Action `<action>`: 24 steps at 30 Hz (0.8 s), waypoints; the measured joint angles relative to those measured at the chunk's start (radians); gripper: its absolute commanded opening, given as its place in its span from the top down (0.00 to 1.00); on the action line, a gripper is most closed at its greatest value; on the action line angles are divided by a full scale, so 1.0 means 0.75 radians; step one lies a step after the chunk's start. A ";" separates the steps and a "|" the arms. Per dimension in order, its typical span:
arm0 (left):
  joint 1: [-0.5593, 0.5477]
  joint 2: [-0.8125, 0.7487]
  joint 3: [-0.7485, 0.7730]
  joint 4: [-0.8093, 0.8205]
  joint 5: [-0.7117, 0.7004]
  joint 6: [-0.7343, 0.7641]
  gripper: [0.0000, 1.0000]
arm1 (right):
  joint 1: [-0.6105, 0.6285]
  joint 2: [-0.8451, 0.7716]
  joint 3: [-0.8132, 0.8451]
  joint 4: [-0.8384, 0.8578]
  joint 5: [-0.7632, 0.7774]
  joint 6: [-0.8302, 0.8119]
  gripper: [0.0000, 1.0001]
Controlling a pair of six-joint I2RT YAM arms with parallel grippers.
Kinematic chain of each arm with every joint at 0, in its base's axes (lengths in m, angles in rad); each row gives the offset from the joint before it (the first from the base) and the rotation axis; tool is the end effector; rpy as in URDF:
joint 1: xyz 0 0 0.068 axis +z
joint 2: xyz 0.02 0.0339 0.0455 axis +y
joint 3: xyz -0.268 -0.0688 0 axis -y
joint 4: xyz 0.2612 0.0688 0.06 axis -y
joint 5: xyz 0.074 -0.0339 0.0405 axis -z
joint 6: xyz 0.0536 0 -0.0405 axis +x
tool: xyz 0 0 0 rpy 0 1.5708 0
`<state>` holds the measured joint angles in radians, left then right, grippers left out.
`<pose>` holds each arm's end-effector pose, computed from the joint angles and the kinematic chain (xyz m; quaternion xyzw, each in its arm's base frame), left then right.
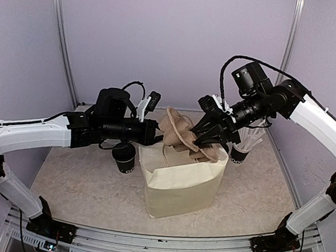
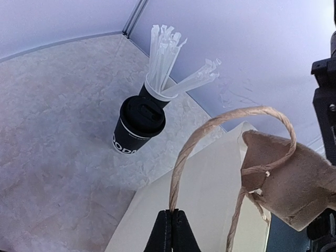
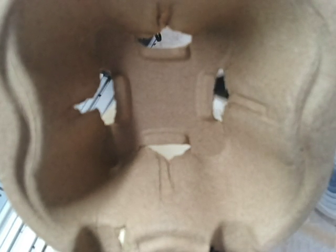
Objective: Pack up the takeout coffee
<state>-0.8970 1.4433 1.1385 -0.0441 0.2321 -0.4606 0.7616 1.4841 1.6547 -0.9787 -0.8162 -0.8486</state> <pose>0.2223 -0.2981 0.3150 0.2410 0.7799 -0.4316 0.3839 0.2050 0.2494 0.4039 -0.7165 0.4839 0.3532 0.3573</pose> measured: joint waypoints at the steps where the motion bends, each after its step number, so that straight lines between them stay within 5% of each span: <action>1: 0.000 0.017 0.004 0.004 0.012 0.001 1.00 | 0.006 0.001 0.010 -0.005 0.011 -0.005 0.85; 14: 0.028 0.058 0.020 0.049 0.099 0.028 1.00 | 0.017 0.048 0.228 -0.022 0.094 0.005 0.86; 24: 0.046 0.044 0.111 0.013 0.108 0.080 1.00 | 0.017 -0.068 0.142 0.011 0.155 0.091 0.87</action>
<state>-0.8627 1.4761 1.2217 -0.0341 0.3134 -0.4007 0.7742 1.4334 1.7615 -0.9707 -0.6998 -0.7807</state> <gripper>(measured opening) 0.008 0.222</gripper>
